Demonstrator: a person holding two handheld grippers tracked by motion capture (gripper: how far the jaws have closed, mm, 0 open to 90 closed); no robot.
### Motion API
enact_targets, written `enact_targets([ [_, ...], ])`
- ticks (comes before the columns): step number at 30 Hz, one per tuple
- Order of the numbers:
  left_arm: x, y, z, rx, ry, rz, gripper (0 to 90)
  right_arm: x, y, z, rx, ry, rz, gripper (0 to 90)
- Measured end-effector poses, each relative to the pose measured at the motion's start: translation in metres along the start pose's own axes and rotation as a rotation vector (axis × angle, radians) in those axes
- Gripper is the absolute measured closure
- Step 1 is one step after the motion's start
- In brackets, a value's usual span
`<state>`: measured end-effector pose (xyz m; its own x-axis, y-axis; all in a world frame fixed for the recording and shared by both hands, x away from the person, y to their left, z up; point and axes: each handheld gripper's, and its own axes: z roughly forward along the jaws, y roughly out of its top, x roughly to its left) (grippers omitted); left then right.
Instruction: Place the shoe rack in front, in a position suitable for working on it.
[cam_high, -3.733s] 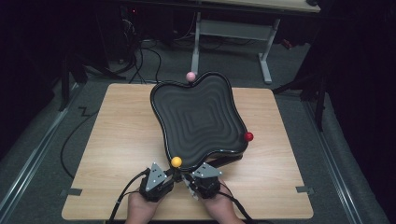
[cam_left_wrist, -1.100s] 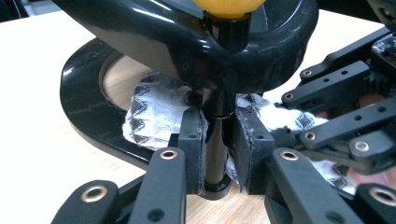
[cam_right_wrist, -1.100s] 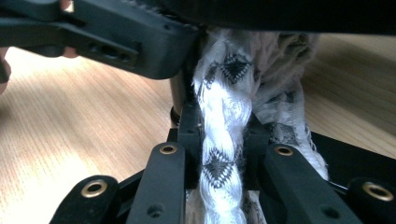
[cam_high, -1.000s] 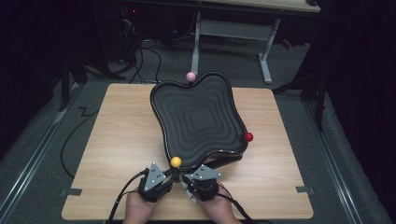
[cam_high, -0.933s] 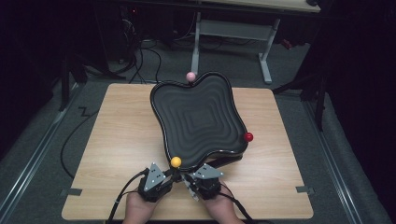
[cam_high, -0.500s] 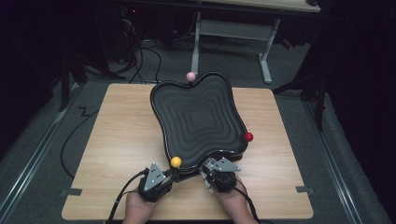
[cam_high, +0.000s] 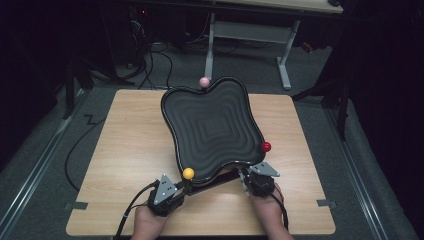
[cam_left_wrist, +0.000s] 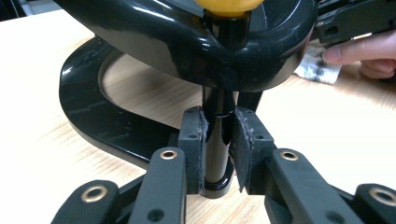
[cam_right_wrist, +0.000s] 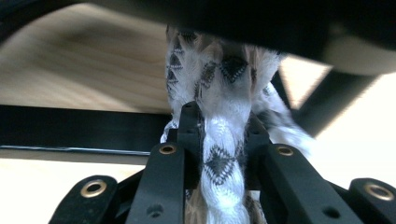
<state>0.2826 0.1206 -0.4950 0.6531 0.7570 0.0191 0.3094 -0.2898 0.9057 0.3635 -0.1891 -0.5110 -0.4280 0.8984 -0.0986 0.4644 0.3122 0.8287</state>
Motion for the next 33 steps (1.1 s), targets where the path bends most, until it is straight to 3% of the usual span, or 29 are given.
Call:
enact_targets([
  [8, 0.000, 0.000, 0.000, 0.000, 0.000, 0.000, 74.5, -0.006, 0.000, -0.001, -0.009, -0.052, -0.006, 76.6],
  [18, 0.000, 0.000, 0.000, 0.001, 0.001, -0.002, 74.5, 0.000, -0.002, 0.001, 0.001, 0.039, 0.018, 75.8],
  [25, 0.000, 0.000, 0.000, 0.001, 0.002, -0.003, 74.4, 0.027, 0.000, -0.001, -0.002, 0.128, -0.024, 75.7],
  [28, 0.000, 0.000, 0.000, 0.001, 0.001, -0.003, 74.5, 0.045, 0.001, -0.002, -0.007, 0.182, -0.052, 75.7],
  [30, 0.000, 0.000, 0.000, 0.001, 0.001, -0.003, 74.5, 0.066, 0.002, -0.003, -0.012, 0.226, -0.093, 75.7],
  [31, 0.000, 0.000, 0.000, 0.001, 0.001, -0.004, 74.5, 0.066, 0.002, -0.003, -0.012, 0.226, -0.093, 75.7],
  [32, 0.000, 0.000, 0.000, 0.001, 0.001, -0.003, 74.5, 0.078, 0.002, -0.004, -0.016, 0.253, -0.126, 75.7],
  [33, 0.000, 0.000, 0.000, 0.001, 0.001, -0.003, 74.5, 0.078, 0.002, -0.004, -0.016, 0.253, -0.126, 75.7],
])
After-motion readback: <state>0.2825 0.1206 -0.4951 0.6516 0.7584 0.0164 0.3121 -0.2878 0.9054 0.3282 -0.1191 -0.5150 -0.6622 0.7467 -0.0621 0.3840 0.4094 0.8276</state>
